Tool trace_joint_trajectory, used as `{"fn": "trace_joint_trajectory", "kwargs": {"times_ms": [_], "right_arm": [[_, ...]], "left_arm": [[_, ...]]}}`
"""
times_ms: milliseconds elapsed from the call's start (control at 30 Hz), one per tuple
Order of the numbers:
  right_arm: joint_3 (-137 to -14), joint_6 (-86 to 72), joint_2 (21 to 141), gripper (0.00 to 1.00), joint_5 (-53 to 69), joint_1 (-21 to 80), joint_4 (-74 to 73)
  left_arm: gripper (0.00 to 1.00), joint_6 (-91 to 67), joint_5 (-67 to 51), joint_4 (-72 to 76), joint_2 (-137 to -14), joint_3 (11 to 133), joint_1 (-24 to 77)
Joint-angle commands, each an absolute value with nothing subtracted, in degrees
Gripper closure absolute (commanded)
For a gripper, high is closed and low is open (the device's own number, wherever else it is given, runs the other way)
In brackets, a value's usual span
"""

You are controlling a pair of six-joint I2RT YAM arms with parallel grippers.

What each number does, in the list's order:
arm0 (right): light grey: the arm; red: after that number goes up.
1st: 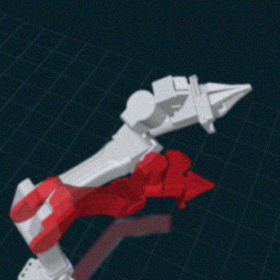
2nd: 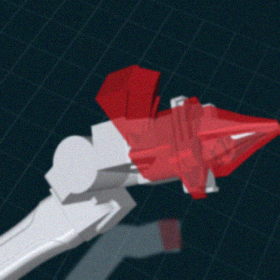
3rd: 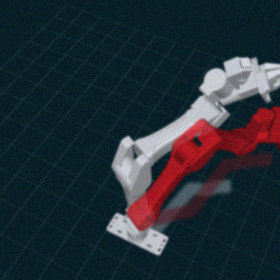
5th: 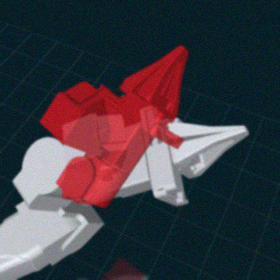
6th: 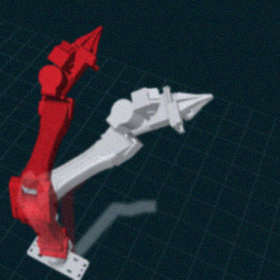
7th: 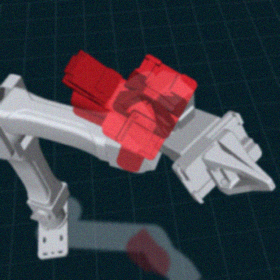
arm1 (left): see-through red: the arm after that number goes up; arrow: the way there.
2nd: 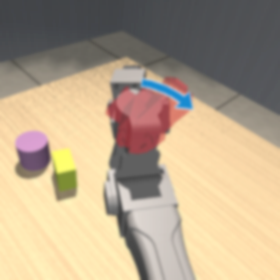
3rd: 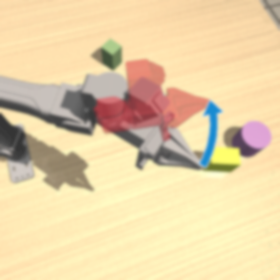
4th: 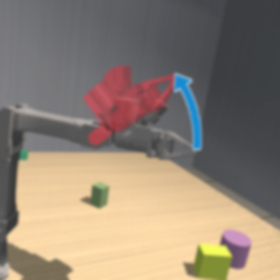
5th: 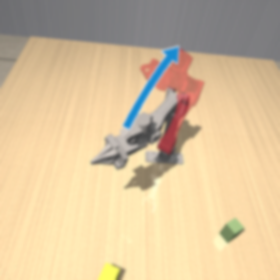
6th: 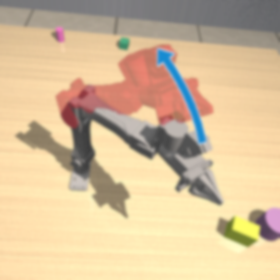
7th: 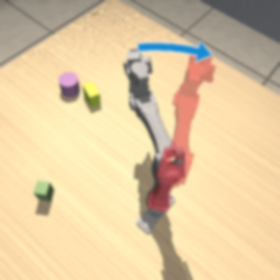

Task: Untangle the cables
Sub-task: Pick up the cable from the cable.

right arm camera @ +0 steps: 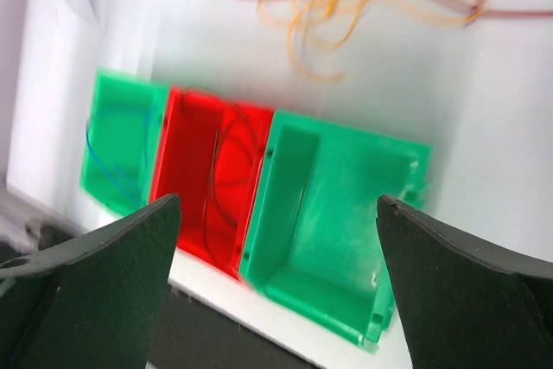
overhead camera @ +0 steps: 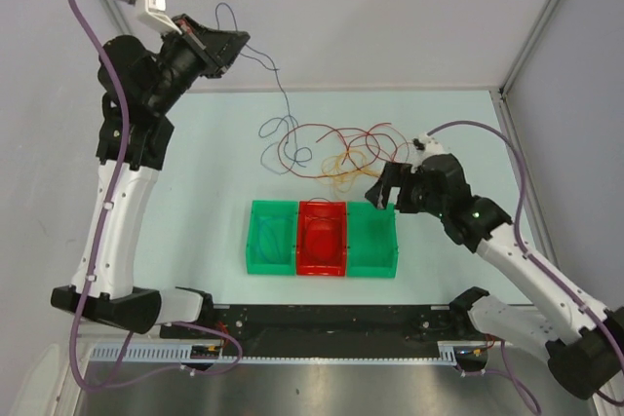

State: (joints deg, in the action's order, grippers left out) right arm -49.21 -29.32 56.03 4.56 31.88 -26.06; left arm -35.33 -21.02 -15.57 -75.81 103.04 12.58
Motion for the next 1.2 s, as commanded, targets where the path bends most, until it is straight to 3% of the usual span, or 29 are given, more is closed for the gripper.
{"fn": "trace_joint_trajectory", "kwargs": {"times_ms": [0, 100, 233, 433, 767, 1167], "right_arm": [[-52.1, -35.0, 45.2, 0.0, -13.0, 31.4, -26.3], [-50.8, -33.0, 38.9, 0.0, -19.1, 30.9, -25.9], [-51.9, -24.4, 34.5, 0.0, -13.2, 29.9, -25.6], [-55.8, -25.4, 35.4, 0.0, -28.5, 28.9, -38.6], [-57.4, -27.6, 39.0, 0.0, -32.3, 28.4, -40.9], [-59.0, -31.0, 40.6, 0.0, -41.7, 28.4, -48.3]], "left_arm": [[1.0, -33.0, -19.1, -16.3, -71.7, 96.3, 12.6], [1.0, -32.9, -19.6, -15.8, -69.8, 92.5, 12.7], [1.0, -29.6, -16.7, -21.3, -68.1, 91.9, 12.7], [1.0, -24.9, -13.1, -29.7, -66.4, 94.2, 12.7], [1.0, -22.9, -13.8, -39.9, -66.2, 108.1, 14.9], [1.0, -24.2, -21.4, -40.5, -58.7, 102.9, 16.0]]}}
